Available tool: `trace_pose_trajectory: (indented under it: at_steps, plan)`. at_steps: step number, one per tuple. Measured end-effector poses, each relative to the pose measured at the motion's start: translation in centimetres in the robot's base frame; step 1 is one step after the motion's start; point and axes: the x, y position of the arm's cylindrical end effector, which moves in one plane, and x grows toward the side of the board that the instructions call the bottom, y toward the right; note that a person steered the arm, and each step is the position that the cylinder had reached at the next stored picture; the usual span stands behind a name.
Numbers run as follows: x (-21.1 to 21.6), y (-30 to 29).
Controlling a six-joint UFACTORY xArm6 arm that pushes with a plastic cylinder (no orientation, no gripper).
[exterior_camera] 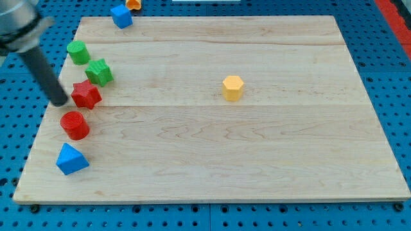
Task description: Push the red circle to the left of the red star
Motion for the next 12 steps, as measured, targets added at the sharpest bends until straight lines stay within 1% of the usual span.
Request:
trace_pose_trajectory:
  at_steps: [1, 3, 4, 5, 6, 7, 9, 10, 11, 12]
  plan:
    - [-1.6, 7.1]
    - [-11.4, 15.1]
    - [-17.6, 16.5]
    - [-19.4, 16.0]
    - [-21.9, 19.7]
    - [-19.1, 19.2]
    - [0.1, 15.7]
    - [2.6, 6.9]
    - [-1.8, -0.8]
    - [3.3, -5.7]
